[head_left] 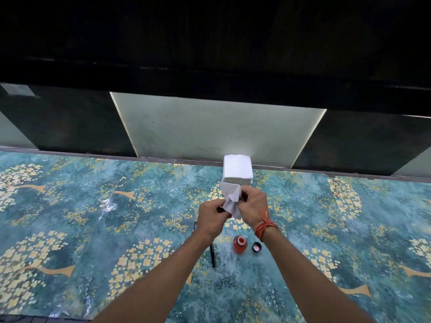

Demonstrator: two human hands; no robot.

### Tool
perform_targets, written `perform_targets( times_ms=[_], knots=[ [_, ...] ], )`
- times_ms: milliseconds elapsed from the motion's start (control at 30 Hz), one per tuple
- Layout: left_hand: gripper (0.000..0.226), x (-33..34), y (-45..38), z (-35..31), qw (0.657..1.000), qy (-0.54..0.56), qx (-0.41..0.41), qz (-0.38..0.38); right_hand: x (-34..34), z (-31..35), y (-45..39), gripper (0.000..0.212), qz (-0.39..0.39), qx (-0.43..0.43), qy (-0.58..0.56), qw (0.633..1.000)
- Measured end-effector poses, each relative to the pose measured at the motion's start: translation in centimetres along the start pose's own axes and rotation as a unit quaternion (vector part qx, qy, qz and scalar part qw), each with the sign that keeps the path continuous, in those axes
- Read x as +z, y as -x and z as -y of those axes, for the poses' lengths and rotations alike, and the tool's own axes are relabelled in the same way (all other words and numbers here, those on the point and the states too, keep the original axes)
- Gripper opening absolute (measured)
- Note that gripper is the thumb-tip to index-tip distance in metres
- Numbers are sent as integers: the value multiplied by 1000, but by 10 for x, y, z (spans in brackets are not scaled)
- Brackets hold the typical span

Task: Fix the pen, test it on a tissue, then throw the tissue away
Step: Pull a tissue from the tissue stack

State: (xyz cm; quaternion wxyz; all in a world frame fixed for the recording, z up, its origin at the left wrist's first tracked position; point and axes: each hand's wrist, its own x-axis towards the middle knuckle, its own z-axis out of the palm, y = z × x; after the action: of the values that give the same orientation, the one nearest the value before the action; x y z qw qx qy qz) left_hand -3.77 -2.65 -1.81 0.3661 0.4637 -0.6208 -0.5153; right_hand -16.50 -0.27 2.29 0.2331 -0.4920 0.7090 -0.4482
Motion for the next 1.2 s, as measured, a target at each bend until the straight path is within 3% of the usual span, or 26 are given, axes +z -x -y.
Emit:
perform_targets(
  times_ms=[100,233,300,433,633,800,933,1200],
  knots=[
    [14,-3,3,2,999,31,-17,23,-6,4,-3,8,2,53,-68,996],
    [16,-6,6,-6,994,100,-49,19,-12,4,1,20,79,73,-197,974],
    [16,-6,7,-4,993,102,-53,19,-11,3,9,22,94,52,-188,976],
    [13,-4,12,0,995,82,-45,30,-11,3,16,12,32,36,-129,990],
    [15,0,15,-12,996,86,-18,30,-9,0,8,2,-33,99,-158,982],
    [17,-1,15,-5,996,73,-51,11,-9,-4,16,18,56,40,-93,993],
    [14,0,22,0,998,39,-49,16,-7,-3,24,6,23,-2,-53,998],
    [14,-1,24,2,1000,-5,-4,3,0,-2,23,13,-72,93,-127,985]
  ],
)
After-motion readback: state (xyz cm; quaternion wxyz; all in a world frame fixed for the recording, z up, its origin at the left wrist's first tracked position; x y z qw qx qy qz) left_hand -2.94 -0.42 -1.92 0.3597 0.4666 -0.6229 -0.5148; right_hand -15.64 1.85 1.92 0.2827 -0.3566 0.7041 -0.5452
